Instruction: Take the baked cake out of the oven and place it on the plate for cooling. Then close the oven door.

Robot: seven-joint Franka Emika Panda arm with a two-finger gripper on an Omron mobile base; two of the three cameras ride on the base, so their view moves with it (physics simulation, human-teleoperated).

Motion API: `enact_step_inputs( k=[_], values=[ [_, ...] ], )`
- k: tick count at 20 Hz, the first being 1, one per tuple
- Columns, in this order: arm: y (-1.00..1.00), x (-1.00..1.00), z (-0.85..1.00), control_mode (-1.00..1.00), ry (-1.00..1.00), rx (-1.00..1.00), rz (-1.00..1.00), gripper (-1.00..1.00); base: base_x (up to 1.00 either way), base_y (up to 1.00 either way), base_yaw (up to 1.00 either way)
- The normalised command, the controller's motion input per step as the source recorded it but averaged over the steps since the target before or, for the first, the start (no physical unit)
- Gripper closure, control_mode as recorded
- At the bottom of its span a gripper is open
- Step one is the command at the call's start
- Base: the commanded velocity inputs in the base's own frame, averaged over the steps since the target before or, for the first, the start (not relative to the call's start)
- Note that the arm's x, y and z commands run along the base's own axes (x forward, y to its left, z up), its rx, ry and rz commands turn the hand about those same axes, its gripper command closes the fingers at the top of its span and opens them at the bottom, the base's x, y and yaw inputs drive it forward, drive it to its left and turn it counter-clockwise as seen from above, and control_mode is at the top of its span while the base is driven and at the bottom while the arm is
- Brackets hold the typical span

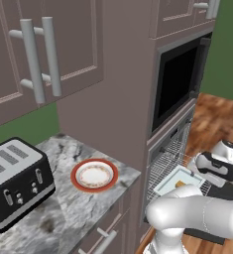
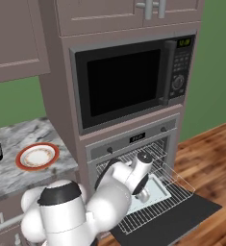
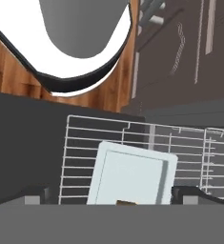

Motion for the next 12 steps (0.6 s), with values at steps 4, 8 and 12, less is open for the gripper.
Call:
enact_step_inputs(
  k=[4,8,12],
  values=[
    [0.00,0.05,0.00,-1.00,0.00,0.00,0.19,-1.00,0.00,0.00,0.00],
    [0.00,0.06,0.00,-1.00,0.00,0.00,0.17,-1.00,0.00,0.00,0.00],
    [0.05,0.11,0.00,-1.00,0.00,0.00,0.14,-1.00,0.00,0.00,0.00]
  ],
)
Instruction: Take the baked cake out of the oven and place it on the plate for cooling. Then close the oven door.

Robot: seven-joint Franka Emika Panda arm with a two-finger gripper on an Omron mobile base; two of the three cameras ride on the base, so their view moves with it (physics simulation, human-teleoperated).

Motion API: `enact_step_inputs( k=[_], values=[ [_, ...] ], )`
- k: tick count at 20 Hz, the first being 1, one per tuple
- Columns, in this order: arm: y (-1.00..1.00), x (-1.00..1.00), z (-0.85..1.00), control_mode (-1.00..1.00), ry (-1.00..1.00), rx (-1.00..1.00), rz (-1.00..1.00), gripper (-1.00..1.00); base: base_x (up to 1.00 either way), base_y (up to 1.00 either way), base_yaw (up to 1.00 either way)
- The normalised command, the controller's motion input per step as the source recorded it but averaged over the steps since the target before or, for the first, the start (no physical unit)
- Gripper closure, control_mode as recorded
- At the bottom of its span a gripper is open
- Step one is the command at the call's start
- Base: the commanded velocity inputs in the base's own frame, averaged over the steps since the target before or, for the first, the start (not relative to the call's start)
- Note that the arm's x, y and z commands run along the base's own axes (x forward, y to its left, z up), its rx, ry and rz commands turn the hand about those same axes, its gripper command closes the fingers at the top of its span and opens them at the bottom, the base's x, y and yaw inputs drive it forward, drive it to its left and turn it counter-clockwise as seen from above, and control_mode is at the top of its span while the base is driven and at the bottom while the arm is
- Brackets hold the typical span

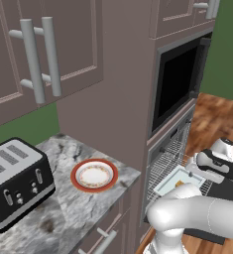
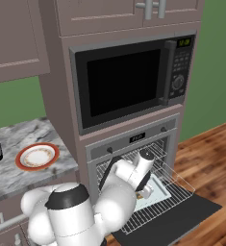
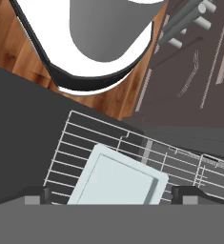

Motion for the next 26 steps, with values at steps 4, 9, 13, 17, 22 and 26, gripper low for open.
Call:
enact_step_inputs(
  k=[4,9,13,17,22,26],
  values=[
    [0.09,0.11,-0.02,-1.00,0.01,0.00,0.10,-1.00,0.00,0.00,0.00],
    [0.07,0.07,-0.14,-1.00,0.00,0.00,0.07,-1.00,0.00,0.00,0.00],
    [0.01,0.00,-0.29,-1.00,0.00,0.00,0.05,-1.00,0.00,0.00,0.00],
    [0.00,0.00,-0.25,-1.00,0.00,0.00,0.04,-1.00,0.00,0.00,0.00],
    [0.00,0.01,-0.15,-1.00,0.00,0.00,0.04,-1.00,0.00,0.00,0.00],
    [0.00,0.08,-0.04,-1.00,0.00,0.00,0.04,-1.00,0.00,0.00,0.00]
  ],
)
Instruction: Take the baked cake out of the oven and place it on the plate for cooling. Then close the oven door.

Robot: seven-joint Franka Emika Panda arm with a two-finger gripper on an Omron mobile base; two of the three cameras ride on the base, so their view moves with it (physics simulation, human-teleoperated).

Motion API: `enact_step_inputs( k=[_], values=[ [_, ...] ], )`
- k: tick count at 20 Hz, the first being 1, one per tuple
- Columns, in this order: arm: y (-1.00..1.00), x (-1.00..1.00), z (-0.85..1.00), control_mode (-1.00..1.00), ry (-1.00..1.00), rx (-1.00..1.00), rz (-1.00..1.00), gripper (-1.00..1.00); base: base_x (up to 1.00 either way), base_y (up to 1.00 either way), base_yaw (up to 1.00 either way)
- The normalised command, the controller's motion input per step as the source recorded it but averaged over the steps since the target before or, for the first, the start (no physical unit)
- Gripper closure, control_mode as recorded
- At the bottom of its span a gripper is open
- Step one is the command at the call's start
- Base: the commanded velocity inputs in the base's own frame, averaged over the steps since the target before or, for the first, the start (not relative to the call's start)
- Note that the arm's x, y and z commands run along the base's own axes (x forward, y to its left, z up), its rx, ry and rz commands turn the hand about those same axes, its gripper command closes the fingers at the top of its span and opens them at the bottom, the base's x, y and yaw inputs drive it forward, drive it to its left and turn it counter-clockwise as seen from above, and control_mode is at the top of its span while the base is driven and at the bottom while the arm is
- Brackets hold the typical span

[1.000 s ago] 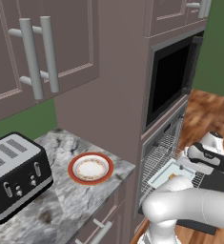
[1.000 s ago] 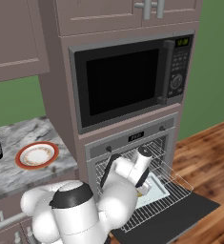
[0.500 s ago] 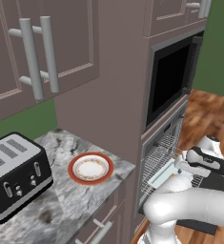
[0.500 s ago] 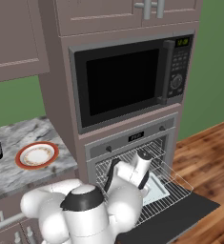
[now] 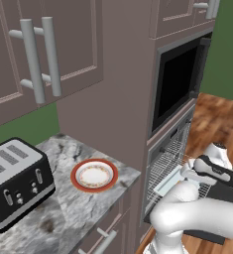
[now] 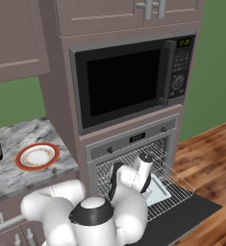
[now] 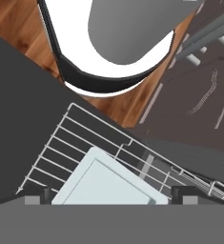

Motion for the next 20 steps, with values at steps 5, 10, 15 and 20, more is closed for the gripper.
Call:
enact_step_inputs(
  k=[5,10,15,20],
  values=[
    [0.00,0.14,0.00,-1.00,0.00,0.00,0.04,-1.00,0.00,0.00,0.00],
    [0.00,0.07,-0.04,-1.00,0.00,0.00,0.02,-1.00,0.00,0.00,0.00],
    [0.00,0.00,-0.12,-1.00,0.01,0.00,0.00,-1.00,0.00,0.00,0.00],
    [0.00,0.00,-0.04,-1.00,0.00,0.00,-0.01,-1.00,0.00,0.00,0.00]
  ],
)
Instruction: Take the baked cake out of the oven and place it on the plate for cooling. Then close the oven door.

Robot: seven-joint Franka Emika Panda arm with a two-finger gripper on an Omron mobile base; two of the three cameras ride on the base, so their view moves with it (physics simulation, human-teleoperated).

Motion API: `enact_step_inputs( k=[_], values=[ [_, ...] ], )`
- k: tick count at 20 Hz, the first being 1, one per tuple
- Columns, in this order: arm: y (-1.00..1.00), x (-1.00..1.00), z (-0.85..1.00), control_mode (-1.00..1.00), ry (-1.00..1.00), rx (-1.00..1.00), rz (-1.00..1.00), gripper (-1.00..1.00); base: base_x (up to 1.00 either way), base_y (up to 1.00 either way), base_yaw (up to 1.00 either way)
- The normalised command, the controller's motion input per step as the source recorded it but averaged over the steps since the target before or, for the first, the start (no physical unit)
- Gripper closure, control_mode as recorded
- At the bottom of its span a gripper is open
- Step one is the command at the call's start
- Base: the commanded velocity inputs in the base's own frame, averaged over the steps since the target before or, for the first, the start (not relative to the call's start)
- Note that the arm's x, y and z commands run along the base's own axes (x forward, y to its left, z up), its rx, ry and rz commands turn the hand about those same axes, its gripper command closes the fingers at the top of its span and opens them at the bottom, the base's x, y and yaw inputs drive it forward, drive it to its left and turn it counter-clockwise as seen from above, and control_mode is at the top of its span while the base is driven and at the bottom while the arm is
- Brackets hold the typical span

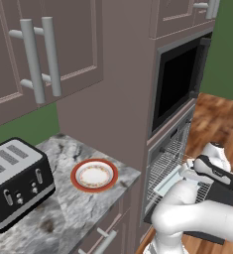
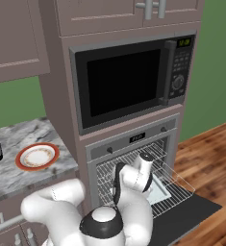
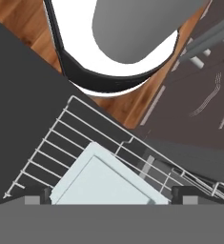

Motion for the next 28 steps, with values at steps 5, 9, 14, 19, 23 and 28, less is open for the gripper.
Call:
enact_step_inputs(
  k=[5,9,14,19,23,28],
  values=[
    [0.00,0.06,0.00,-1.00,0.02,0.00,-0.01,-1.00,0.00,0.00,0.00],
    [0.00,0.16,0.00,-1.00,0.11,0.00,-0.03,-1.00,0.00,0.00,0.00],
    [-0.01,0.19,-0.03,-1.00,0.16,0.00,-0.10,-1.00,0.00,0.00,0.00],
    [-0.06,0.15,-0.13,-1.00,0.16,0.00,-0.12,-1.00,0.00,0.00,0.00],
    [-0.18,0.00,-0.23,-1.00,0.07,0.00,-0.18,-1.00,0.00,0.00,0.00],
    [-0.17,0.00,-0.18,-1.00,0.00,0.00,-0.18,-1.00,0.00,0.00,0.00]
  ],
)
